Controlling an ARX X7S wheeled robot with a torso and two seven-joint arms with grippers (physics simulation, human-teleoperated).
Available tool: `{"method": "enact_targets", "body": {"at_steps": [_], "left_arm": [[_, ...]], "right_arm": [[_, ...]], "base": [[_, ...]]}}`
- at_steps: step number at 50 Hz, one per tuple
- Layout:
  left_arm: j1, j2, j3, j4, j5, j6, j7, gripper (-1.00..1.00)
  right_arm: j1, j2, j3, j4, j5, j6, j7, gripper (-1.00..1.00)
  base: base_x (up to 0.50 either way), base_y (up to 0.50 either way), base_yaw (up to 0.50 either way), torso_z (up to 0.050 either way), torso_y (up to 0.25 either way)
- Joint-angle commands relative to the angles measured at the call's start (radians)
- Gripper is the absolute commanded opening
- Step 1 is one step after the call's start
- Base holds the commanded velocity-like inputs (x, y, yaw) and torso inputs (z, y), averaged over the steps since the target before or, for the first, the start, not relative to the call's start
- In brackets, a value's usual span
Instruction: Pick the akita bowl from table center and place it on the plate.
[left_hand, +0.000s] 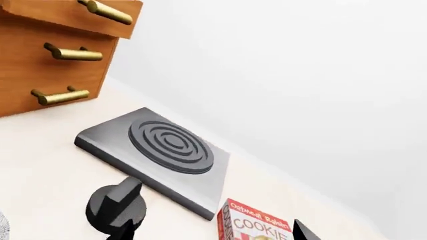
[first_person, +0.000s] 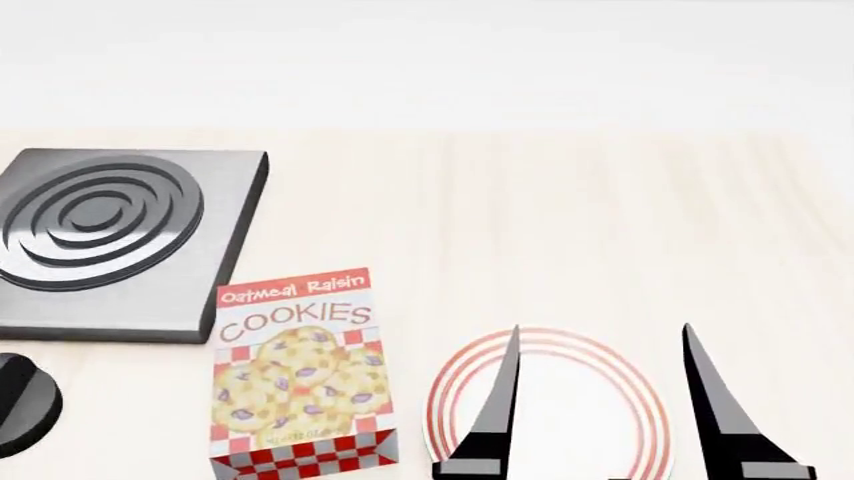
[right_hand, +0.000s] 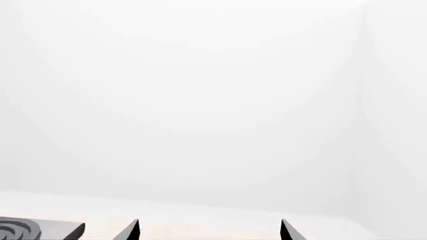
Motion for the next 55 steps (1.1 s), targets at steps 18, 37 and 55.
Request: {"method": "enact_targets", "body": {"at_steps": [18,37,55], "left_arm": [[0.06,0.019,-0.021,0.017,-0.361,-0.016,-0.524,1.0],[0.069,-0.002,-0.023,-0.015,-0.384,0.034,-0.536,1.0],[0.085,-0.034,-0.082,-0.025,-0.417,0.097,-0.548,1.0]], "right_arm": [[0.009,0.021,-0.011,0.005,0.017,0.007,0.017,1.0],[0.011,0.031,-0.018,0.005,0.028,0.008,0.03,1.0],[0.007,0.04,-0.03,0.016,0.032,-0.004,0.041,1.0]], "base": [[0.0,0.0,0.0,0.0,0.0],[0.0,0.0,0.0,0.0,0.0],[0.0,0.0,0.0,0.0,0.0]]}}
